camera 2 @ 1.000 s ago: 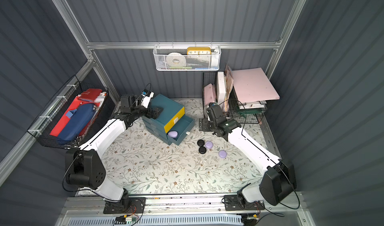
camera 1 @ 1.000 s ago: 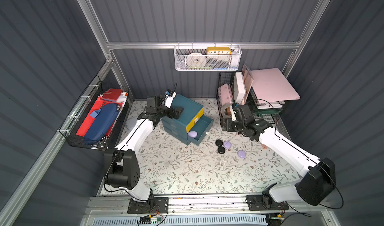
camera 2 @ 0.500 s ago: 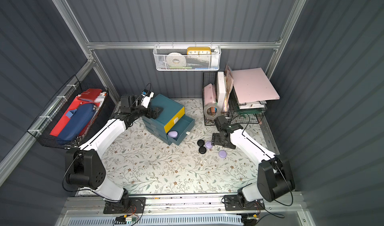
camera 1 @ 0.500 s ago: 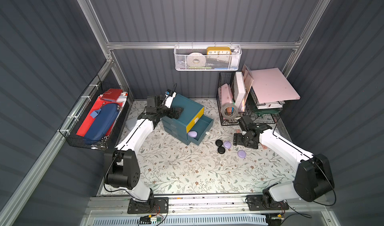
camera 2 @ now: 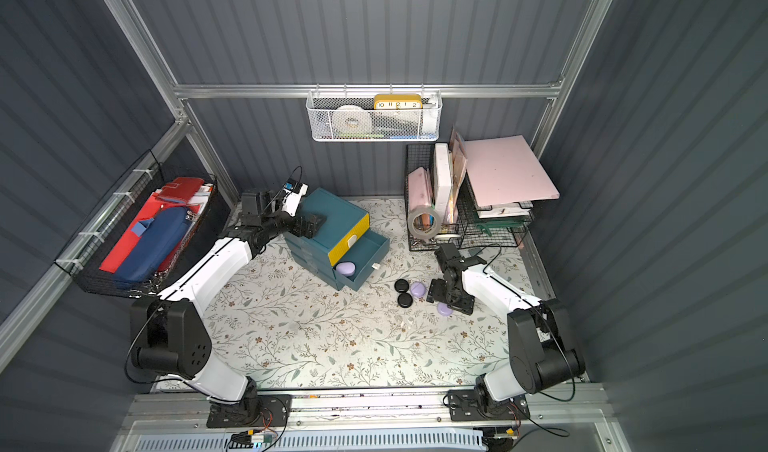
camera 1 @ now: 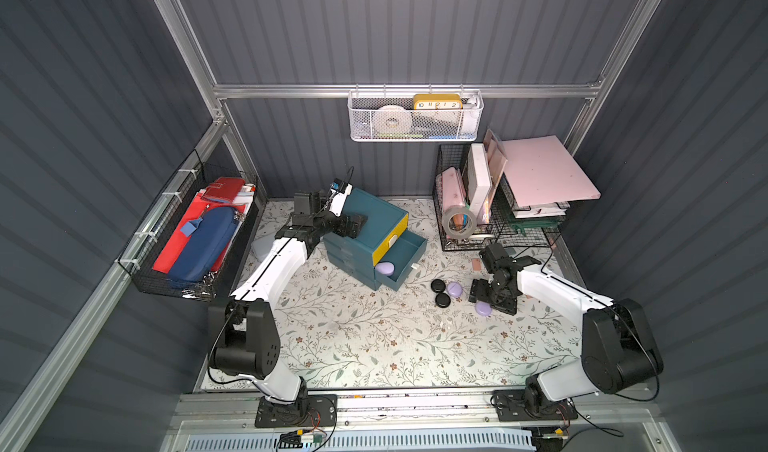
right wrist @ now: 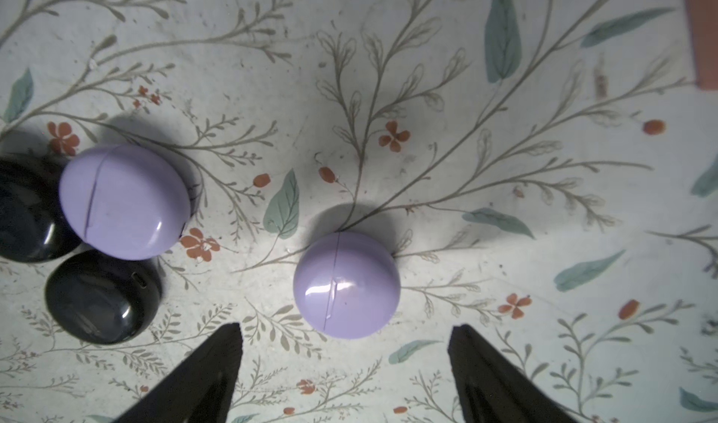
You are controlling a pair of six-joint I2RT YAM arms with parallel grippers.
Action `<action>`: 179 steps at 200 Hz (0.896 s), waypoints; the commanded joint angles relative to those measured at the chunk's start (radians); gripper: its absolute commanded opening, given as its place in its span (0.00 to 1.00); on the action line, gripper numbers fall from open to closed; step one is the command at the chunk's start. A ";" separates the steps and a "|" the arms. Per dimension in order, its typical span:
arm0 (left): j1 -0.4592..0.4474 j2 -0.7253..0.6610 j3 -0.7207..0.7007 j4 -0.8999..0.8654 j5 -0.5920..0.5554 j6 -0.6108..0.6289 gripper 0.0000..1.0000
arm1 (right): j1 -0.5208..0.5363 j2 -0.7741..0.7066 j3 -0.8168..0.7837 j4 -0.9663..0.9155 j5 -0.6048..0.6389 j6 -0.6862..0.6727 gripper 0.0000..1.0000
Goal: Put the bluetooth earphones in the drawer according to color
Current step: Pick up the Bluetooth earphone from the center of the board.
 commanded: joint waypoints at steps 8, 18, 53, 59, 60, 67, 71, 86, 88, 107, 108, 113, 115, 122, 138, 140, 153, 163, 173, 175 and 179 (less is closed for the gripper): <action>-0.005 0.052 -0.040 -0.192 -0.012 -0.044 0.99 | -0.006 0.026 -0.021 0.068 -0.026 0.019 0.87; -0.005 0.052 -0.039 -0.192 -0.014 -0.042 0.99 | -0.006 0.037 -0.023 0.073 -0.029 0.019 0.87; -0.005 0.052 -0.040 -0.192 -0.014 -0.042 1.00 | -0.007 0.056 -0.035 0.082 -0.026 0.024 0.86; -0.005 0.052 -0.041 -0.192 -0.014 -0.041 0.99 | -0.009 0.059 -0.038 0.085 -0.025 0.025 0.86; -0.005 0.052 -0.041 -0.192 -0.015 -0.041 0.99 | -0.009 0.059 -0.038 0.085 -0.025 0.025 0.86; -0.005 0.053 -0.040 -0.192 -0.015 -0.042 0.99 | -0.009 0.061 -0.041 0.085 -0.023 0.027 0.85; -0.005 0.053 -0.040 -0.192 -0.014 -0.041 0.99 | -0.009 0.062 -0.043 0.086 -0.022 0.028 0.85; -0.005 0.053 -0.041 -0.192 -0.013 -0.043 0.99 | -0.012 0.071 -0.048 0.092 -0.019 0.030 0.83; -0.005 0.054 -0.040 -0.192 -0.012 -0.042 0.99 | -0.012 0.072 -0.049 0.094 -0.019 0.031 0.82; -0.005 0.052 -0.041 -0.192 -0.012 -0.042 0.99 | -0.015 0.085 -0.053 0.110 -0.020 0.033 0.80; -0.005 0.053 -0.041 -0.192 -0.013 -0.043 0.99 | -0.015 0.086 -0.053 0.110 -0.021 0.033 0.80; -0.005 0.053 -0.040 -0.192 -0.012 -0.042 0.99 | -0.015 0.090 -0.054 0.114 -0.021 0.033 0.79; -0.005 0.053 -0.039 -0.192 -0.011 -0.042 0.99 | -0.015 0.091 -0.055 0.117 -0.021 0.034 0.79; -0.005 0.053 -0.039 -0.192 -0.011 -0.042 0.99 | -0.016 0.097 -0.055 0.121 -0.022 0.035 0.78; -0.005 0.054 -0.040 -0.192 -0.011 -0.043 0.99 | -0.018 0.111 -0.053 0.126 -0.023 0.033 0.75; -0.005 0.055 -0.040 -0.192 -0.011 -0.043 0.99 | -0.018 0.111 -0.052 0.125 -0.023 0.033 0.75; -0.005 0.055 -0.040 -0.191 -0.011 -0.043 0.99 | -0.019 0.118 -0.053 0.126 -0.016 0.034 0.72; -0.005 0.056 -0.039 -0.192 -0.011 -0.044 0.99 | -0.019 0.116 -0.055 0.127 -0.007 0.037 0.70; -0.005 0.056 -0.038 -0.192 -0.009 -0.043 0.99 | -0.021 0.118 -0.056 0.128 -0.005 0.038 0.69; -0.005 0.056 -0.039 -0.192 -0.009 -0.043 0.99 | -0.022 0.119 -0.055 0.127 -0.004 0.039 0.69; -0.005 0.056 -0.039 -0.192 -0.009 -0.044 0.99 | -0.022 0.120 -0.054 0.125 -0.003 0.039 0.69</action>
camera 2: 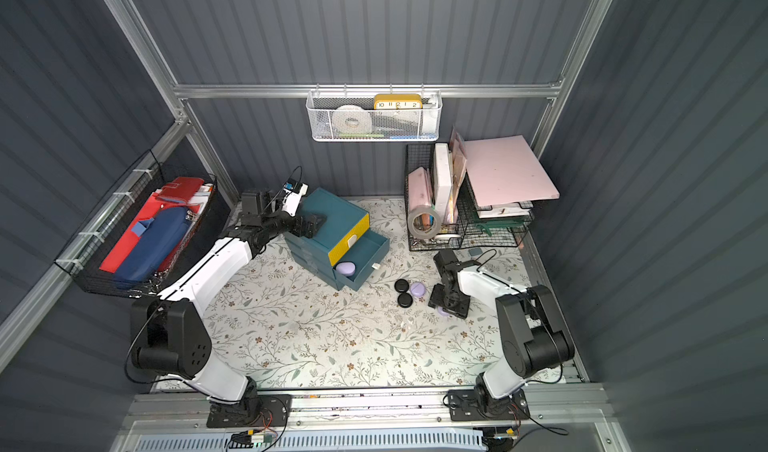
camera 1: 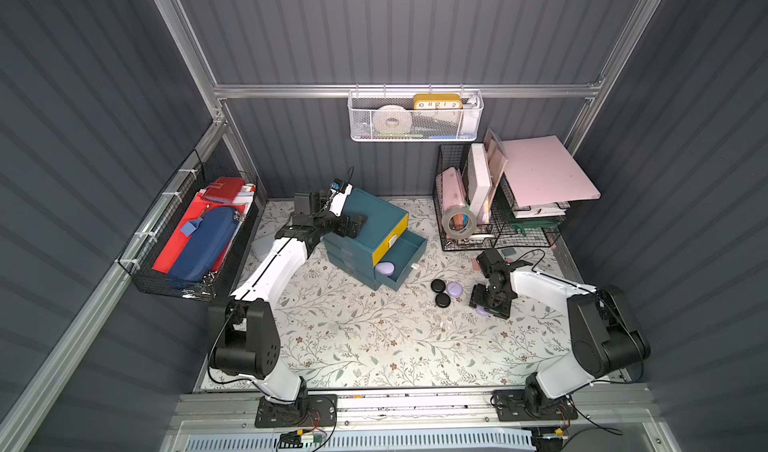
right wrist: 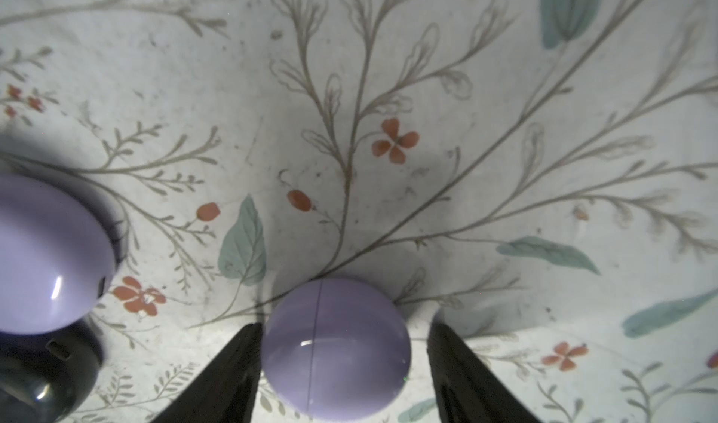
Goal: Put the bluetooth earphones in the drawer according to color
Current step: Pick up the Bluetooth earphone from the center of the board.
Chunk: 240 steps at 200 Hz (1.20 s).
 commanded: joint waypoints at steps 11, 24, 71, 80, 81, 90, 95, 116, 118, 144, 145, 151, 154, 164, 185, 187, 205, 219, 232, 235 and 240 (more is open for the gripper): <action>-0.005 0.056 -0.038 -0.192 -0.009 -0.043 0.99 | -0.008 0.033 -0.008 0.034 0.009 0.008 0.66; -0.005 0.056 -0.039 -0.193 -0.012 -0.042 0.99 | -0.008 0.035 -0.010 0.035 0.007 0.006 0.59; -0.005 0.055 -0.038 -0.194 -0.013 -0.042 0.99 | -0.008 0.025 -0.016 0.032 0.008 0.006 0.35; -0.005 0.055 -0.039 -0.193 -0.013 -0.042 0.99 | -0.008 0.021 -0.016 0.032 0.009 0.008 0.31; -0.005 0.055 -0.039 -0.193 -0.013 -0.042 0.99 | -0.008 0.021 -0.016 0.033 0.009 0.008 0.30; -0.004 0.053 -0.039 -0.194 -0.014 -0.041 1.00 | -0.008 0.016 -0.015 0.031 0.006 0.006 0.25; -0.005 0.053 -0.039 -0.193 -0.014 -0.042 0.99 | -0.008 0.012 -0.013 0.032 0.006 0.006 0.20; -0.005 0.053 -0.039 -0.194 -0.015 -0.041 0.99 | -0.008 -0.029 -0.008 0.030 0.024 0.006 0.00; -0.005 0.053 -0.039 -0.194 -0.014 -0.041 0.99 | -0.008 -0.034 -0.008 0.028 0.025 0.006 0.00; -0.005 0.053 -0.038 -0.194 -0.015 -0.041 1.00 | -0.008 -0.102 0.013 0.020 0.047 -0.008 0.00; -0.005 0.053 -0.038 -0.194 -0.015 -0.042 0.99 | -0.008 -0.105 0.014 0.019 0.047 -0.008 0.00; -0.005 0.053 -0.038 -0.194 -0.015 -0.043 0.99 | -0.008 -0.122 0.020 0.019 0.047 -0.015 0.00; -0.005 0.053 -0.038 -0.194 -0.015 -0.043 0.99 | -0.007 -0.131 0.024 0.019 0.047 -0.019 0.00; -0.005 0.052 -0.037 -0.194 -0.017 -0.042 0.99 | -0.006 -0.162 0.034 0.017 0.049 -0.024 0.00; -0.005 0.049 -0.037 -0.194 -0.016 -0.043 0.99 | 0.001 -0.241 0.040 0.056 0.038 -0.054 0.00; -0.005 0.049 -0.037 -0.194 -0.015 -0.043 0.99 | 0.000 -0.247 0.041 0.060 0.036 -0.057 0.00; -0.005 0.050 -0.037 -0.194 -0.014 -0.043 0.99 | 0.006 -0.292 0.056 0.102 0.010 -0.084 0.00; -0.005 0.052 -0.037 -0.194 -0.015 -0.043 0.99 | 0.019 -0.306 0.081 0.133 -0.014 -0.116 0.00; -0.005 0.052 -0.037 -0.194 -0.014 -0.044 0.99 | 0.032 -0.305 0.113 0.158 -0.029 -0.136 0.00; -0.005 0.052 -0.038 -0.194 -0.014 -0.045 0.99 | 0.035 -0.303 0.122 0.166 -0.032 -0.141 0.00; -0.005 0.050 -0.037 -0.194 -0.015 -0.044 0.99 | 0.041 -0.297 0.135 0.181 -0.042 -0.151 0.00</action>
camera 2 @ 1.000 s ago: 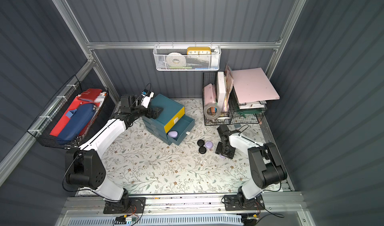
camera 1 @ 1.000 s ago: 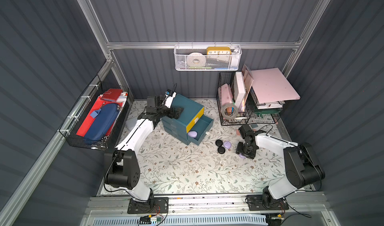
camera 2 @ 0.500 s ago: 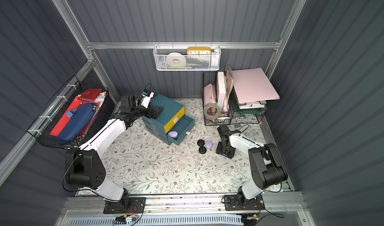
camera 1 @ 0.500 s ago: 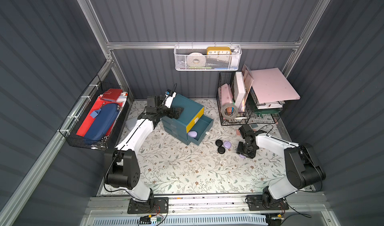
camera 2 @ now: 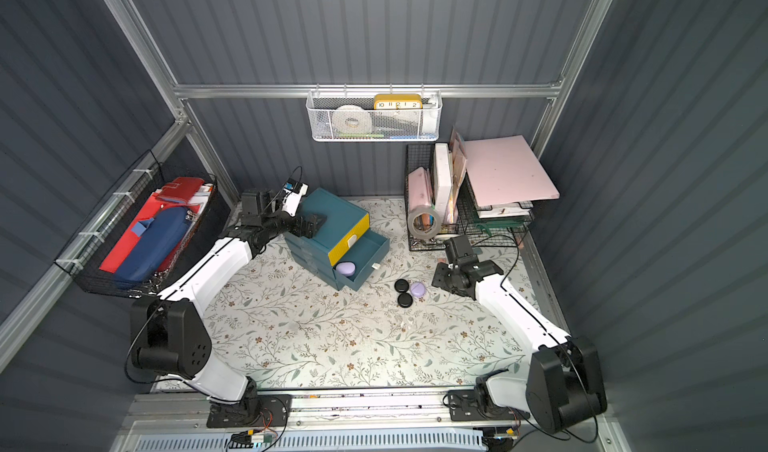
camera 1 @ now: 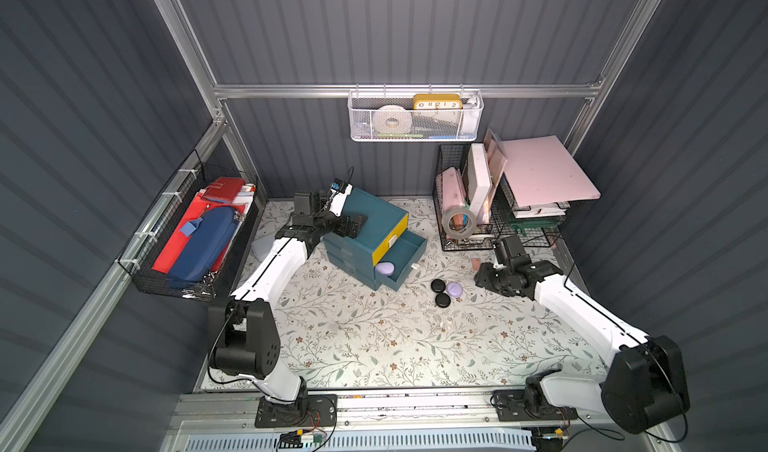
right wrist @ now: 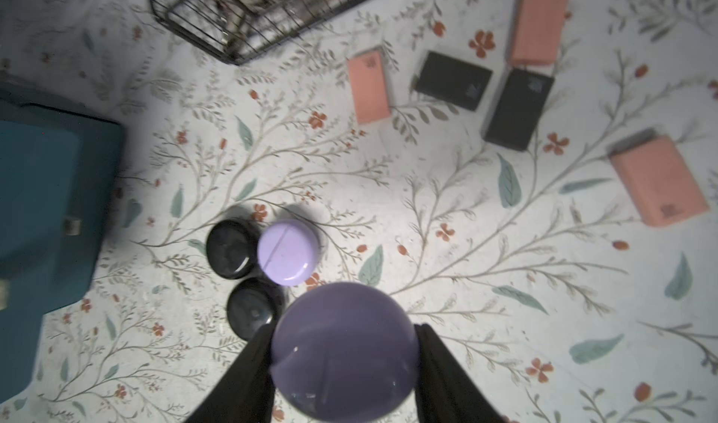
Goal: Put the bluetooth earphones in the drawer according to color
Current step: Pick up the Bluetooth earphone from the center of the board, then place the bluetooth earphone in the drawer.
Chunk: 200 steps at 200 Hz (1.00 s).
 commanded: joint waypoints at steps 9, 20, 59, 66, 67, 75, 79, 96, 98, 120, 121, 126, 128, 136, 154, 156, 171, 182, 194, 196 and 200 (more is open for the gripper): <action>-0.005 0.049 -0.038 -0.194 -0.015 -0.043 0.99 | 0.033 0.016 0.098 0.118 -0.059 -0.081 0.00; -0.005 0.048 -0.039 -0.192 -0.016 -0.043 0.99 | 0.046 0.043 0.141 0.134 -0.076 -0.097 0.00; -0.005 0.048 -0.039 -0.194 -0.014 -0.045 0.99 | 0.097 0.190 0.300 0.195 -0.153 -0.148 0.00; -0.005 0.047 -0.039 -0.192 -0.013 -0.045 1.00 | 0.110 0.221 0.332 0.195 -0.178 -0.157 0.00; -0.005 0.047 -0.039 -0.192 -0.013 -0.045 0.99 | 0.112 0.223 0.336 0.195 -0.183 -0.158 0.00; -0.005 0.047 -0.039 -0.192 -0.014 -0.045 0.99 | 0.128 0.260 0.377 0.222 -0.211 -0.168 0.00; -0.005 0.047 -0.039 -0.192 -0.013 -0.045 0.99 | 0.137 0.276 0.394 0.224 -0.218 -0.171 0.00; -0.005 0.049 -0.038 -0.192 -0.013 -0.043 0.99 | 0.183 0.337 0.464 0.227 -0.237 -0.195 0.00; -0.005 0.049 -0.038 -0.192 -0.013 -0.043 1.00 | 0.189 0.344 0.471 0.226 -0.238 -0.196 0.00; -0.005 0.048 -0.038 -0.192 -0.014 -0.042 0.99 | 0.242 0.391 0.514 0.238 -0.249 -0.217 0.00; -0.005 0.047 -0.039 -0.192 -0.014 -0.041 0.99 | 0.247 0.394 0.514 0.240 -0.249 -0.217 0.00; -0.005 0.047 -0.039 -0.192 -0.014 -0.043 0.99 | 0.256 0.400 0.515 0.250 -0.250 -0.215 0.00; -0.005 0.047 -0.039 -0.192 -0.013 -0.045 0.99 | 0.258 0.404 0.515 0.254 -0.251 -0.215 0.00; -0.005 0.047 -0.038 -0.192 -0.013 -0.043 0.99 | 0.271 0.413 0.517 0.269 -0.254 -0.213 0.00; -0.005 0.046 -0.039 -0.194 -0.013 -0.043 1.00 | 0.287 0.435 0.524 0.288 -0.254 -0.200 0.00; -0.005 0.044 -0.039 -0.193 -0.013 -0.043 0.99 | 0.289 0.436 0.525 0.289 -0.254 -0.199 0.00; -0.005 0.042 -0.038 -0.193 -0.013 -0.043 0.99 | 0.298 0.452 0.534 0.292 -0.293 -0.201 0.00; -0.005 0.041 -0.037 -0.194 -0.014 -0.044 0.99 | 0.304 0.461 0.535 0.292 -0.300 -0.206 0.00; -0.005 0.041 -0.037 -0.195 -0.012 -0.045 0.99 | 0.306 0.474 0.535 0.295 -0.306 -0.204 0.00; -0.005 0.040 -0.037 -0.195 -0.013 -0.045 0.99 | 0.307 0.476 0.535 0.295 -0.307 -0.202 0.00; -0.005 0.039 -0.037 -0.195 -0.013 -0.044 0.99 | 0.308 0.480 0.535 0.296 -0.309 -0.202 0.00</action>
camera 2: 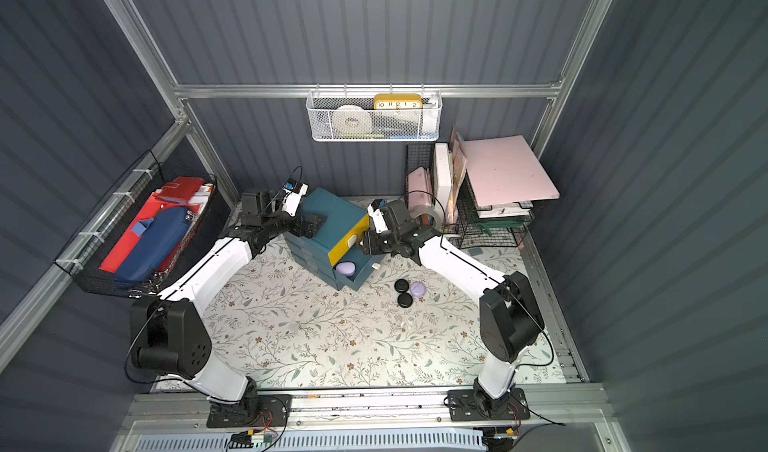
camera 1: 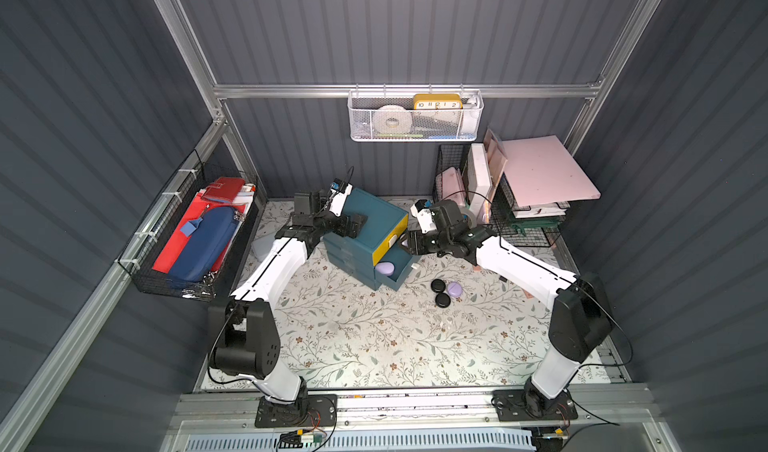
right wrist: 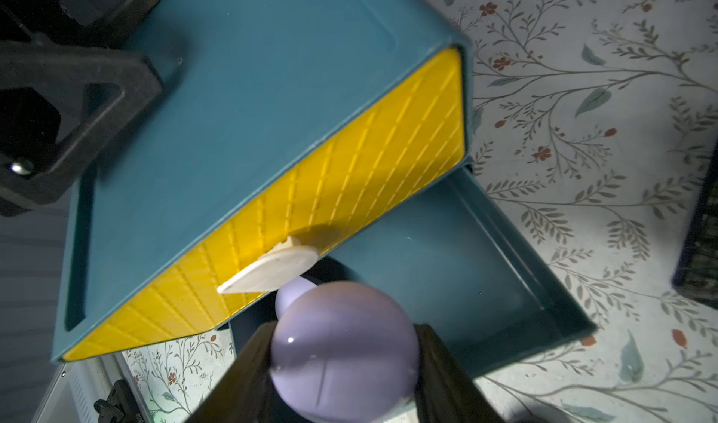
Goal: Put the bluetooth earphones in the drawer according to color
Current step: Place the bluetooth earphone in the drawer.
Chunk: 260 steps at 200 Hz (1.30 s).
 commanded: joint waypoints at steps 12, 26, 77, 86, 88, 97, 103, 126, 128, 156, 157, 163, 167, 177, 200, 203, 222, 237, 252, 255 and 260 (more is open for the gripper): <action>-0.005 0.034 -0.041 -0.192 -0.013 -0.042 0.99 | 0.011 0.026 0.031 0.037 -0.037 -0.005 0.00; -0.006 0.036 -0.041 -0.192 -0.013 -0.043 0.99 | 0.014 0.032 0.031 0.038 -0.039 -0.004 0.00; -0.006 0.041 -0.041 -0.193 -0.015 -0.042 0.99 | 0.017 0.049 0.046 0.001 -0.027 -0.018 0.00; -0.006 0.041 -0.039 -0.193 -0.015 -0.040 0.99 | 0.018 0.051 0.045 -0.003 -0.025 -0.018 0.03; -0.006 0.041 -0.040 -0.193 -0.016 -0.041 0.99 | 0.017 0.051 0.044 -0.003 -0.025 -0.018 0.04; -0.006 0.041 -0.041 -0.193 -0.015 -0.042 0.99 | 0.018 0.051 0.042 -0.006 -0.024 -0.017 0.10; -0.006 0.041 -0.040 -0.193 -0.015 -0.042 0.99 | 0.017 0.050 0.041 -0.007 -0.024 -0.016 0.17; -0.006 0.042 -0.040 -0.193 -0.015 -0.042 0.99 | 0.019 0.049 0.034 -0.007 -0.022 -0.009 0.39; -0.006 0.043 -0.040 -0.193 -0.016 -0.043 0.99 | 0.019 0.049 0.034 -0.007 -0.022 -0.008 0.40; -0.006 0.039 -0.040 -0.193 -0.015 -0.042 0.99 | 0.018 0.051 0.033 -0.003 -0.026 -0.006 0.55; -0.005 0.039 -0.041 -0.193 -0.016 -0.042 0.99 | 0.018 0.051 0.033 -0.003 -0.027 -0.006 0.55; -0.006 0.039 -0.040 -0.193 -0.015 -0.042 1.00 | 0.018 0.051 0.031 0.000 -0.026 -0.007 0.59; -0.006 0.041 -0.041 -0.193 -0.015 -0.042 1.00 | 0.018 0.051 0.031 0.000 -0.027 -0.005 0.61; -0.006 0.042 -0.042 -0.193 -0.015 -0.041 1.00 | 0.018 0.050 0.031 0.000 -0.025 -0.005 0.65; -0.006 0.049 -0.040 -0.193 -0.013 -0.041 0.99 | 0.018 0.038 0.025 0.009 -0.021 -0.005 0.71; -0.006 0.049 -0.040 -0.193 -0.012 -0.042 0.99 | 0.018 0.036 0.024 0.011 -0.019 -0.004 0.71; -0.006 0.041 -0.039 -0.194 -0.006 -0.043 0.99 | 0.019 0.015 0.007 0.019 0.002 -0.003 0.73; -0.005 0.035 -0.042 -0.191 -0.006 -0.042 0.99 | 0.018 -0.016 -0.017 0.031 0.059 -0.002 0.74; -0.006 0.037 -0.040 -0.191 -0.004 -0.045 0.99 | 0.015 -0.053 -0.043 0.037 0.098 0.000 0.78; -0.005 0.038 -0.040 -0.191 -0.003 -0.046 0.99 | 0.012 -0.060 -0.049 0.040 0.102 0.001 0.79; -0.006 0.038 -0.039 -0.190 -0.002 -0.047 0.99 | 0.009 -0.072 -0.058 0.043 0.108 0.003 0.79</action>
